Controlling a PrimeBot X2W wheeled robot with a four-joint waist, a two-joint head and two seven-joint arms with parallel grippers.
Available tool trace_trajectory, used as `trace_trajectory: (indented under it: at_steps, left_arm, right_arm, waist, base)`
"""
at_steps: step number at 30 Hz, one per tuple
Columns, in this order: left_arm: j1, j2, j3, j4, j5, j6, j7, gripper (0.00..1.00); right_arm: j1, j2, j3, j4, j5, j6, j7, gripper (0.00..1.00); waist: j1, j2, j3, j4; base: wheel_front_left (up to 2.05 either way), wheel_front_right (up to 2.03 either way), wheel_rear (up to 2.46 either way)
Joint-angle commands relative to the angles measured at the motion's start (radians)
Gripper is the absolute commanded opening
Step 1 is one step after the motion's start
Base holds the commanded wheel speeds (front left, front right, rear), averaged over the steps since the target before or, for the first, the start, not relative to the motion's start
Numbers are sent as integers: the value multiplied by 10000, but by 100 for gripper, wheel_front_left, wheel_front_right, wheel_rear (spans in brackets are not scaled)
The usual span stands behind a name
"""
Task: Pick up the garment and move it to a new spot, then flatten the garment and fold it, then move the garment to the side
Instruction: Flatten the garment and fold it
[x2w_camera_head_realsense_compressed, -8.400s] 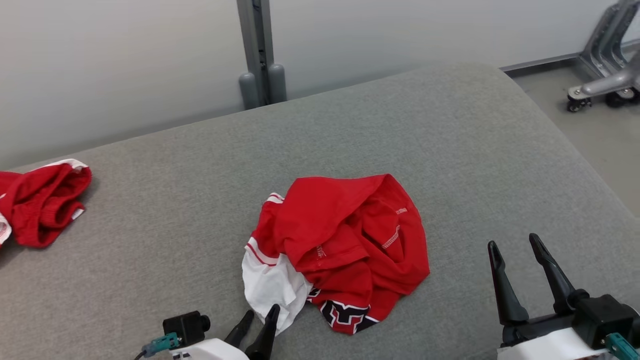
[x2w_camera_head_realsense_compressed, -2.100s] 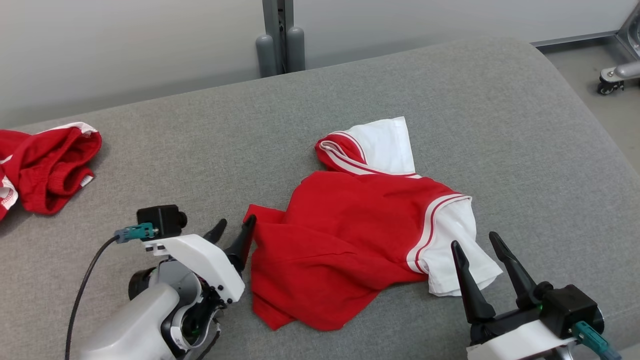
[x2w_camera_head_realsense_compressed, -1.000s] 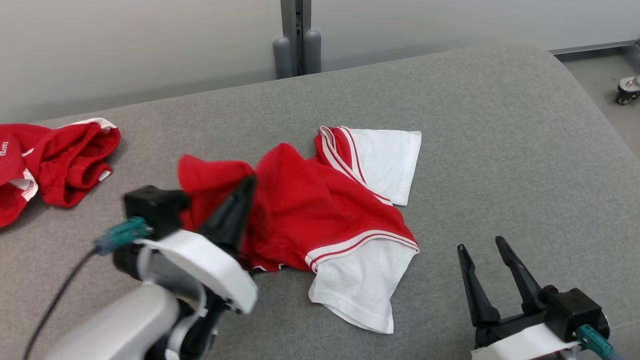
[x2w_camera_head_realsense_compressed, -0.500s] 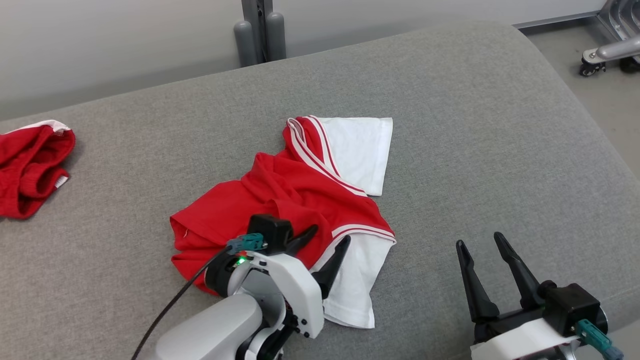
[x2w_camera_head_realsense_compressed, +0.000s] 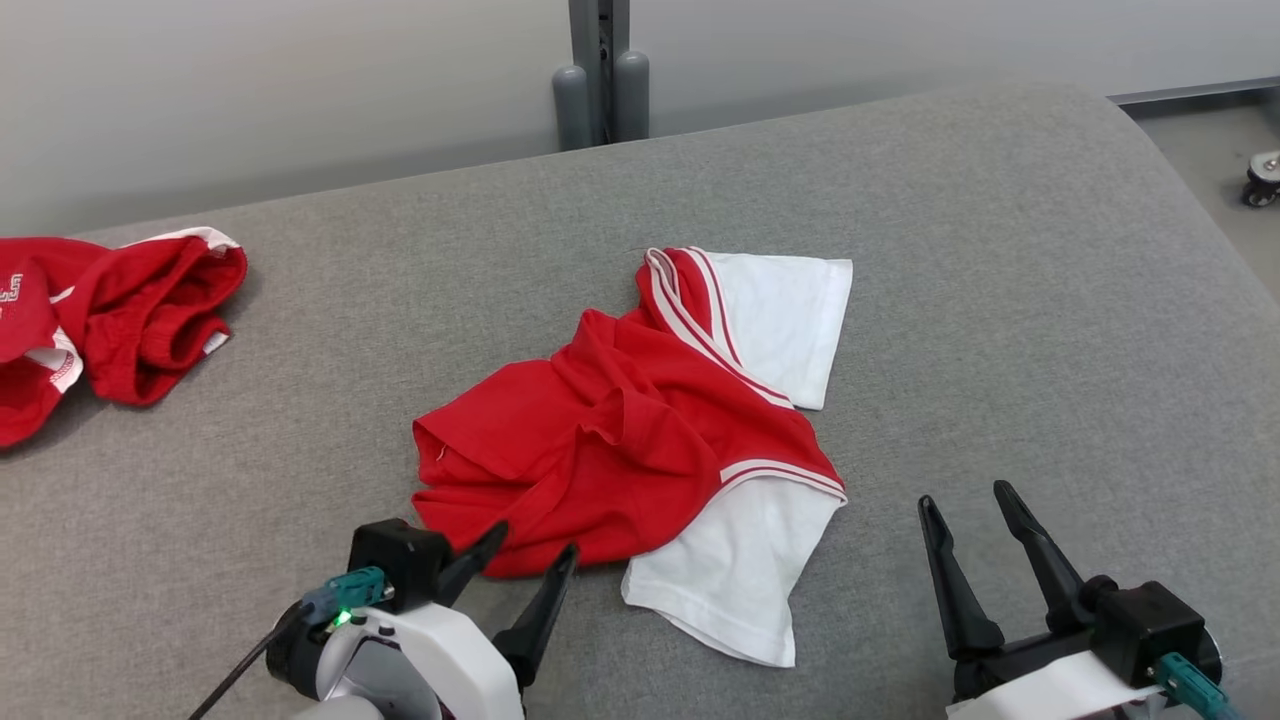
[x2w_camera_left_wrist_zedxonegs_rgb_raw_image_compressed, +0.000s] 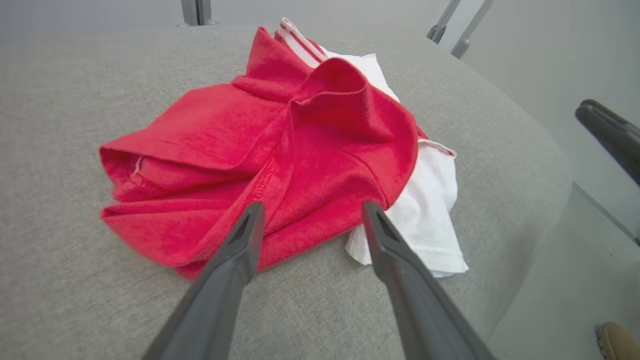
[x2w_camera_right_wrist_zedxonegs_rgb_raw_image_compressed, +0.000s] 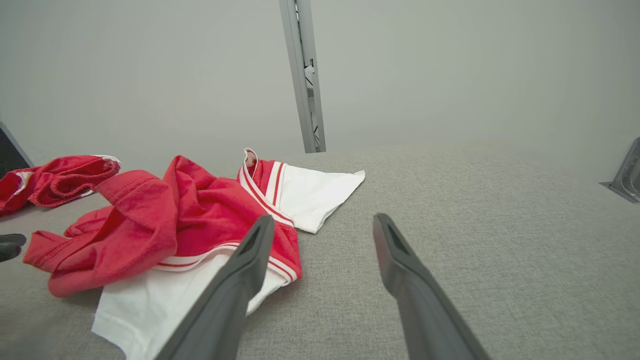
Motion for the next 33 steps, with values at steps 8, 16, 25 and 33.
trace_trajectory:
  at_steps: [8,16,25,33]
  left_arm:
    - [-685,-366,-37,1058,91,-442,216,100]
    - [-1394,-759,-48,2583,62,-880,525,100]
    - [-1596,-1047,-119,3471,-132,-1271,759,69]
    - [-1502,-1037,203,3439,-490,-1415,663,0]
  right_arm:
    - [-273,-56,109,22,-74,1,-4,100]
    - [-292,-55,140,58,59,1,-4,100]
    - [-326,-50,157,66,198,1,-6,100]
    - [-173,-52,41,31,155,1,-6,100]
  waist:
    - [0,0,136,-5]
    - [0,0,239,-430]
    - [0,0,265,-703]
    - [0,0,158,-636]
  base:
    - [0,0,0]
    - [0,0,0]
    - [0,0,0]
    - [0,0,0]
